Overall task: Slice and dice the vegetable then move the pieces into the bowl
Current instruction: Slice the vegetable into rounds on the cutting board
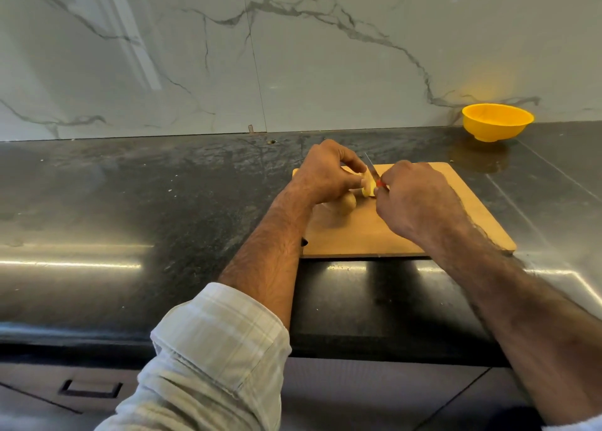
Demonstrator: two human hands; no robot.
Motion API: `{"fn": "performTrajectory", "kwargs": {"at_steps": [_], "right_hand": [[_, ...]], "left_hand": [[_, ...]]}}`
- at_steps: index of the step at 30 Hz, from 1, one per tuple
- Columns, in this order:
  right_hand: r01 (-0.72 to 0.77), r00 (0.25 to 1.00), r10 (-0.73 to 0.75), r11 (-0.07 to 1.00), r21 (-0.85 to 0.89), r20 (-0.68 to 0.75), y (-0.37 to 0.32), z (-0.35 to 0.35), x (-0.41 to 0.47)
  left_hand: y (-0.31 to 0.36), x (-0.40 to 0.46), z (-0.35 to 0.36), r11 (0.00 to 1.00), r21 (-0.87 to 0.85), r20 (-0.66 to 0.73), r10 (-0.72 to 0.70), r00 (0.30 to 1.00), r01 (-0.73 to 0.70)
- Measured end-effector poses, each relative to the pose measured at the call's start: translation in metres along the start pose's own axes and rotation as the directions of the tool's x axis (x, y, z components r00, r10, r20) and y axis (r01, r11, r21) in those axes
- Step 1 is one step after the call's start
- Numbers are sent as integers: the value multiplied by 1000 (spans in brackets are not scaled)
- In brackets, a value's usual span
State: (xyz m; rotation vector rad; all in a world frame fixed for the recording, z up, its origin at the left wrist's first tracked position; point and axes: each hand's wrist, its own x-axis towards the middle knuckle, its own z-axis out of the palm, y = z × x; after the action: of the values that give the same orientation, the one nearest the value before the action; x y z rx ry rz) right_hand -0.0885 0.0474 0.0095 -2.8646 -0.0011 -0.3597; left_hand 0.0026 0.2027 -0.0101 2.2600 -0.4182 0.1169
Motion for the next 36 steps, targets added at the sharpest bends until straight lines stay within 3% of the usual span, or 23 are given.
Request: {"fn": "performTrajectory", "kwargs": {"at_steps": [19, 36], "right_hand": [[16, 985, 2, 995, -103, 173, -24, -13, 7], [0, 987, 14, 996, -88, 160, -14, -3, -2]], "left_hand": [[-4, 7, 3, 998, 55, -14, 2, 1000, -2], [-5, 6, 1, 997, 78, -32, 8, 999, -5]]}}
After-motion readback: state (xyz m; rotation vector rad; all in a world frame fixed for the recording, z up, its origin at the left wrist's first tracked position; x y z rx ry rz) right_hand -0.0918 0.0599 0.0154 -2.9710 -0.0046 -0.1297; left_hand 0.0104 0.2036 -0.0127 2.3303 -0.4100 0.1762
